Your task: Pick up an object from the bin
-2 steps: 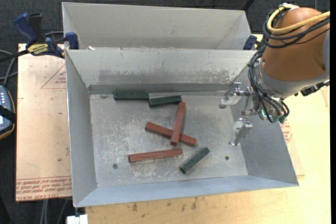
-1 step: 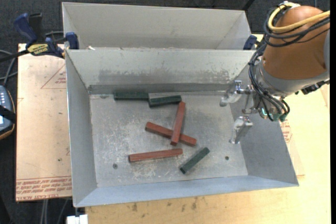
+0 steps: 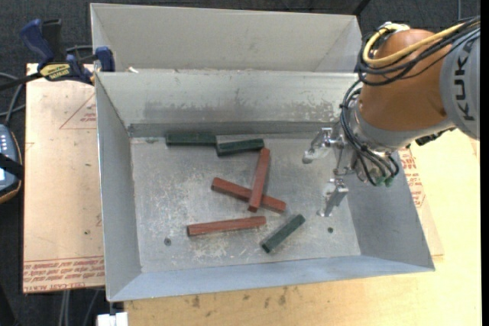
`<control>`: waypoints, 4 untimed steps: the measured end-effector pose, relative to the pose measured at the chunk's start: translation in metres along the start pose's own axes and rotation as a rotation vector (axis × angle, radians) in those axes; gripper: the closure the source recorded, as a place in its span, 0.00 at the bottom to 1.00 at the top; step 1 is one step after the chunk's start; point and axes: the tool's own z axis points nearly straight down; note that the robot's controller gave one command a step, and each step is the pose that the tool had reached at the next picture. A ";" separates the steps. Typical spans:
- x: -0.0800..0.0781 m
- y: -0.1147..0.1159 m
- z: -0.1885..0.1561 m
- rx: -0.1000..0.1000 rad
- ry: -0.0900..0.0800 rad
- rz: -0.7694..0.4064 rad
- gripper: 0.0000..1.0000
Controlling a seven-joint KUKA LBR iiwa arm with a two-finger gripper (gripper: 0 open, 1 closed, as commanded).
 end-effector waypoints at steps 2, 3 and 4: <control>0.028 -0.003 0.117 -0.001 -0.009 0.183 1.00; 0.032 -0.002 0.120 -0.002 0.003 0.181 0.00; 0.032 -0.002 0.120 -0.001 0.003 0.181 0.00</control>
Offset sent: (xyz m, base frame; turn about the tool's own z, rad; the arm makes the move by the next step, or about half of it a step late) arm -0.0335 -0.0040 -0.1241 0.1827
